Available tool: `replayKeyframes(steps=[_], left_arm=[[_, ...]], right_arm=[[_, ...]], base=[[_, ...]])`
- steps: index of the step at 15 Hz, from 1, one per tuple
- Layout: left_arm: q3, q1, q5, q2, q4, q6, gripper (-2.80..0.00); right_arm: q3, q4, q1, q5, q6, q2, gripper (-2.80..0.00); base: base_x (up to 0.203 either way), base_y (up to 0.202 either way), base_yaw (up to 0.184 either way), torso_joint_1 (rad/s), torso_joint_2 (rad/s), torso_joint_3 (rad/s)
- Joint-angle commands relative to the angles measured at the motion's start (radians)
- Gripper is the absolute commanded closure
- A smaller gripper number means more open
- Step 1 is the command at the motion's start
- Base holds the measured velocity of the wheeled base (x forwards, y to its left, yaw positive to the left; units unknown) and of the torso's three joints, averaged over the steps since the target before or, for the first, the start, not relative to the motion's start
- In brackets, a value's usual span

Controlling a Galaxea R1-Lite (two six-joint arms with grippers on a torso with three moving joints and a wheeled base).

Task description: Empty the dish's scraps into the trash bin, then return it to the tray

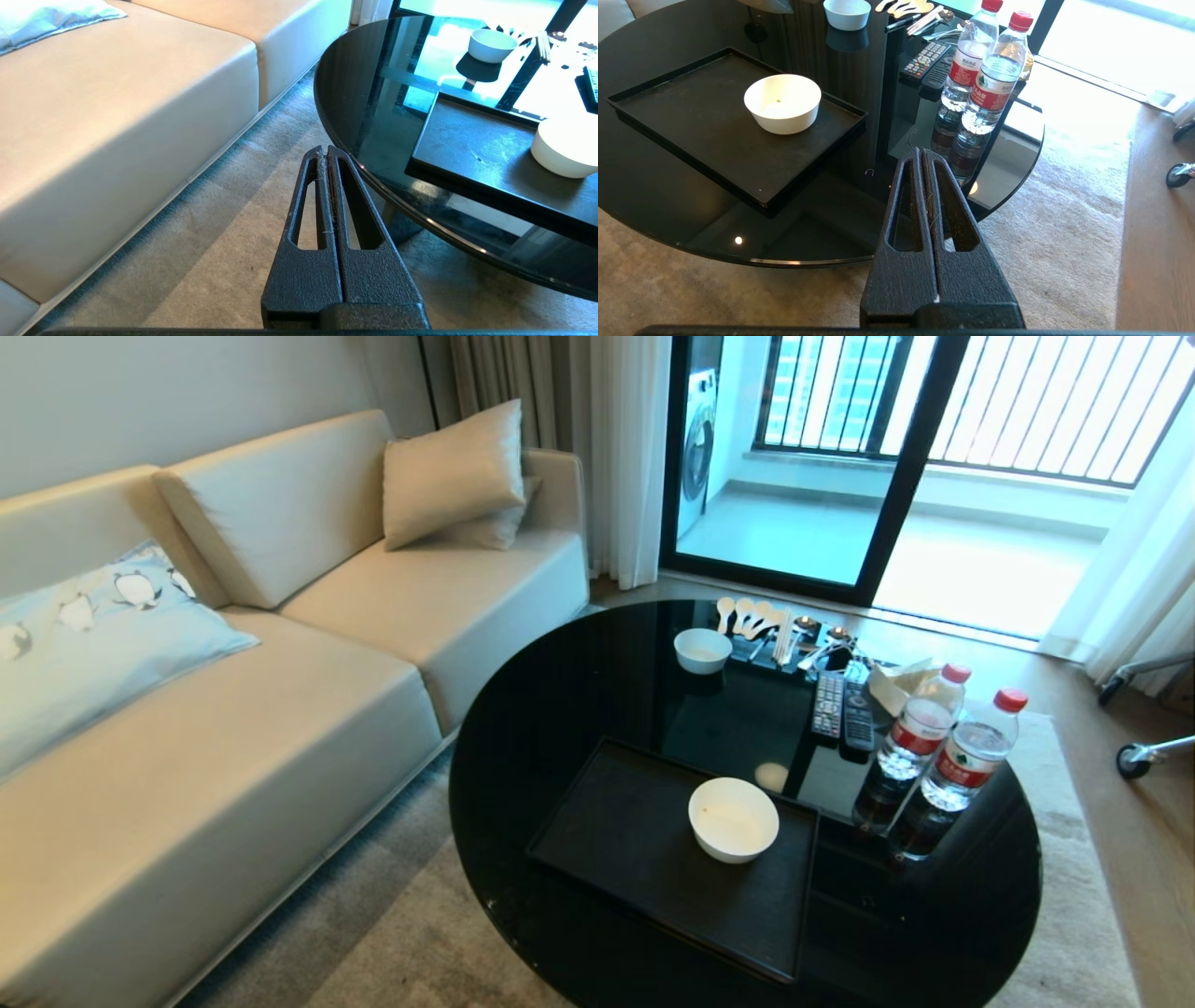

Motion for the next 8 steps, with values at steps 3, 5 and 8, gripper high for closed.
replayKeyframes(steps=[3,5,8], left_arm=[[0.000,0.000,0.000,0.000,-0.001,-0.001,0.00],[0.000,0.000,0.000,0.000,-0.001,-0.001,0.00],[0.000,0.000,0.000,0.000,-0.001,-0.001,0.00]], right_arm=[[0.000,-0.001,0.000,-0.002,-0.002,0.001,0.00],[0.000,-0.001,0.000,0.000,-0.001,0.001,0.00],[0.000,0.001,0.000,0.000,-0.001,0.001,0.00]], base=[[0.000,0.000,0.000,0.000,0.00,0.000],[0.000,0.000,0.000,0.000,0.00,0.000],[0.000,0.000,0.000,0.000,0.00,0.000]])
